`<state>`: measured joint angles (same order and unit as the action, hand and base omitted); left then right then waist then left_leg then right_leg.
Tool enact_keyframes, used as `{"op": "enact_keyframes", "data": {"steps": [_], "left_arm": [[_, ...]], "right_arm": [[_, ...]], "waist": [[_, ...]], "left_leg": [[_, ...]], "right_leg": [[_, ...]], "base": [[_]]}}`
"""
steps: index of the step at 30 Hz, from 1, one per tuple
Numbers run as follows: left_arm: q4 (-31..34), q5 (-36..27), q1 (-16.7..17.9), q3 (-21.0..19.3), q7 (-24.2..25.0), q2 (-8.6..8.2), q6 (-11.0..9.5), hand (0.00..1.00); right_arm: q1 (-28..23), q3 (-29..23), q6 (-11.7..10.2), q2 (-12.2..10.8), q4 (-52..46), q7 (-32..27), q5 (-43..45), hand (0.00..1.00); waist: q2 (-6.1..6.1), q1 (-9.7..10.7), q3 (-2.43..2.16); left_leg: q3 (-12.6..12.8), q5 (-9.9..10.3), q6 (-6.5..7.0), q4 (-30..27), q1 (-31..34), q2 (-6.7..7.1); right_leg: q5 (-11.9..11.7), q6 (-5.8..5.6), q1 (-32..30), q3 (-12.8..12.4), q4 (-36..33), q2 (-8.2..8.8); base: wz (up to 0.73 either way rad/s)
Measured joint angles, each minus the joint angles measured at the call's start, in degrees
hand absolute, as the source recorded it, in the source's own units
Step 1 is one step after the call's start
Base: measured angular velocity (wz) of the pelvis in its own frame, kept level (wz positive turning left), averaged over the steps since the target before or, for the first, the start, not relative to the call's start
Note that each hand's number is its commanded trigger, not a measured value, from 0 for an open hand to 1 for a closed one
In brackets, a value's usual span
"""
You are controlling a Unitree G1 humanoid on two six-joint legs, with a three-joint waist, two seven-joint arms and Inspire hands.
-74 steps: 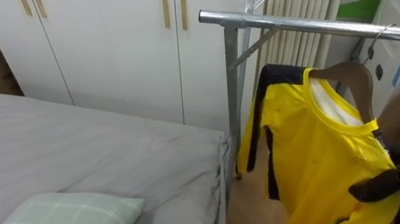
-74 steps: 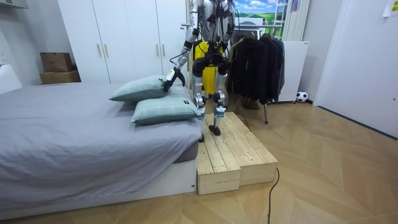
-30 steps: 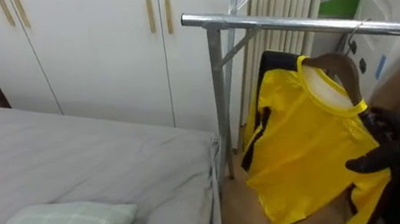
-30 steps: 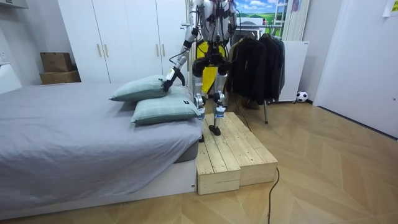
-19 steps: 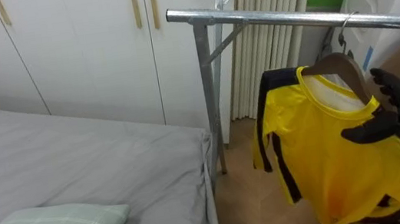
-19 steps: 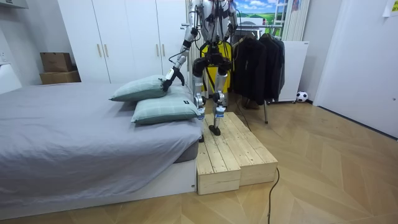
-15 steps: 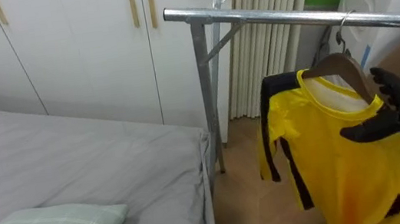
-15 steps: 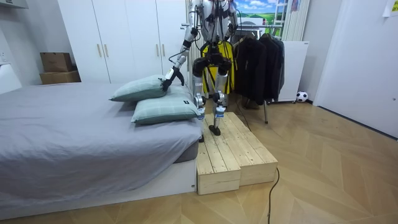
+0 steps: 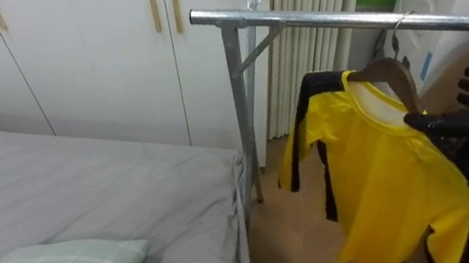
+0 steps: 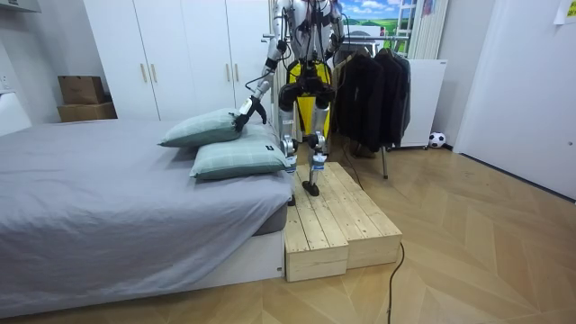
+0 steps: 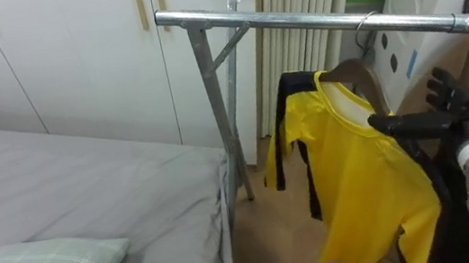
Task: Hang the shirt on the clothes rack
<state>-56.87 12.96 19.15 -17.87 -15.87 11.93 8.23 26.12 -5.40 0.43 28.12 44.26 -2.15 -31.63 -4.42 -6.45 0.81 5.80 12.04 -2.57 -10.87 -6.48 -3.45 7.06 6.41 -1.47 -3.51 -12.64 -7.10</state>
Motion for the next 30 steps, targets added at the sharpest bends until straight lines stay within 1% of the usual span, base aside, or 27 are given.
{"op": "enact_keyframes", "data": {"steps": [3, 6, 8, 11, 12, 15, 19, 20, 22, 24, 25, 27, 28, 30], "left_arm": [[0.0, -1.35, 0.28, 0.02, -0.06, -0.08, 0.01, 0.0], [-0.04, -2.23, 0.73, -0.21, 0.15, -0.24, 0.01, 0.0], [-0.05, -2.21, 0.93, -0.46, 0.33, -0.41, 0.02, 0.0], [-0.08, -2.21, 1.3, -1.81, 0.4, -0.95, 0.01, 0.0], [-0.08, -2.21, 1.5, -2.23, 0.5, -1.08, 0.02, 0.0], [-0.08, -2.22, 1.77, -2.41, 0.59, -1.07, 0.05, 0.0], [-0.01, -2.22, 1.77, -2.44, 0.67, -1.07, 0.53, 0.0], [-0.01, -2.22, 1.77, -2.46, 0.68, -1.07, 0.58, 0.0], [-0.01, -2.22, 1.77, -2.76, 0.72, -1.07, 0.69, 0.0], [-0.02, -2.8, 1.78, -3.41, 0.64, -1.08, 0.69, 0.0], [-0.02, -3.73, 1.78, -3.39, 0.58, -1.08, 0.69, 0.0], [-0.15, -6.23, 1.77, -3.35, 0.23, -1.09, 0.69, 0.0], [-0.29, -6.29, 1.77, -3.35, 0.17, -1.1, 0.69, 0.0], [-0.85, -6.66, 1.79, -3.44, -0.27, -1.32, 0.69, 0.0]], "right_arm": [[-0.74, -0.56, 0.0, 0.0, -0.42, -0.28, -0.17, 0.0], [-2.57, -1.85, 0.0, 0.04, -1.78, -0.46, -0.07, 0.0], [-4.02, -2.96, 0.0, 0.04, -2.97, -0.8, -0.07, 0.0], [-4.44, -3.28, 0.0, 0.04, -2.99, -1.9, -0.07, 0.0], [-4.44, -3.28, 0.0, 0.04, -2.99, -2.33, -0.09, 0.0], [-4.64, -3.51, 0.0, 0.04, -2.99, -2.9, -0.12, 0.0], [-6.4, -3.6, 0.05, -0.26, -2.99, -3.07, -0.24, 0.0], [-7.15, -3.6, 0.18, -0.37, -3.0, -3.06, -0.27, 0.0], [-8.18, -3.63, 0.2, -0.96, -3.13, -3.06, 0.11, 0.0], [-11.88, -3.64, 0.19, -1.31, -5.58, -2.49, 0.46, 0.0], [-12.82, -3.64, 0.19, -1.47, -6.19, -2.45, 0.46, 0.0], [-16.01, -4.04, 0.18, -2.77, -7.14, -2.38, 0.67, 0.0], [-16.7, -4.08, 0.18, -3.02, -7.14, -2.27, 0.74, 0.0], [-19.73, -4.57, 0.17, -3.87, -7.14, -1.23, 2.69, 0.0]], "waist": [[0.07, 0.31, -0.05], [0.6, 0.69, -0.41], [0.76, 0.75, -0.5], [0.76, 1.34, -0.51], [0.74, 1.4, -0.51], [0.72, 1.91, -0.5], [0.63, 2.19, -0.47], [0.58, 2.35, -0.48], [0.54, 2.51, -0.46], [0.53, 2.86, -0.44], [0.51, 3.03, -0.43], [0.52, 3.54, -0.4], [0.55, 3.72, -0.38], [0.63, 4.5, -0.33]], "left_leg": [[0.32, 0.1, 0.11, 0.24, 0.0, -0.03], [0.69, 0.15, 0.12, 1.08, -0.13, -0.14], [0.78, 0.15, 0.12, 1.13, -0.22, -0.17], [1.23, 0.13, 0.12, 1.07, -0.3, -0.21], [1.63, 0.12, 0.12, 1.06, -0.42, -0.24], [1.75, 0.12, 0.12, 1.02, -0.48, -0.26], [2.01, 0.12, 0.12, 0.98, -0.48, -0.26], [2.0, 0.12, 0.12, 0.97, -0.48, -0.23], [2.12, 0.12, 0.12, 0.95, -0.58, -0.22], [2.14, 0.13, 0.12, 1.0, -0.86, -0.22], [2.14, 0.13, 0.12, 1.0, -0.84, -0.2], [2.15, 0.12, 0.13, 1.04, -0.9, -0.16], [2.15, 0.12, 0.13, 1.05, -0.9, -0.15], [2.24, 0.12, 0.14, 1.14, -1.02, -0.11]], "right_leg": [[-0.14, 0.25, -0.29, -0.14, -0.02, -0.09], [-0.22, 0.37, -0.72, 0.14, -0.17, -0.1], [-0.23, 0.42, -0.74, 0.34, -0.2, -0.06], [-0.12, 0.56, -0.78, 0.1, -0.26, -0.12], [-0.04, 0.59, -0.83, -0.39, -0.39, -0.25], [0.01, 0.59, -0.83, -0.51, -0.41, -0.29], [0.08, 0.47, -0.84, -1.18, -0.33, -0.44], [0.21, 0.26, -0.81, -1.57, -0.34, -0.5], [0.18, 0.23, -0.75, -1.91, -0.35, -0.58], [0.1, 0.2, -0.36, -2.02, -0.03, -0.6], [0.12, 0.17, -0.37, -2.04, -0.01, -0.6], [0.13, 0.12, -0.34, -2.37, 0.01, -0.61], [0.12, 0.11, -0.33, -2.38, 0.01, -0.61], [0.11, 0.11, -0.36, -2.44, -0.02, -0.6]], "base": [[-0.05], [-0.04], [-0.04], [-0.07], [-0.12], [-0.04], [0.0], [0.0], [-0.02], [0.0], [0.0], [-0.06], [0.0], [0.0]]}}
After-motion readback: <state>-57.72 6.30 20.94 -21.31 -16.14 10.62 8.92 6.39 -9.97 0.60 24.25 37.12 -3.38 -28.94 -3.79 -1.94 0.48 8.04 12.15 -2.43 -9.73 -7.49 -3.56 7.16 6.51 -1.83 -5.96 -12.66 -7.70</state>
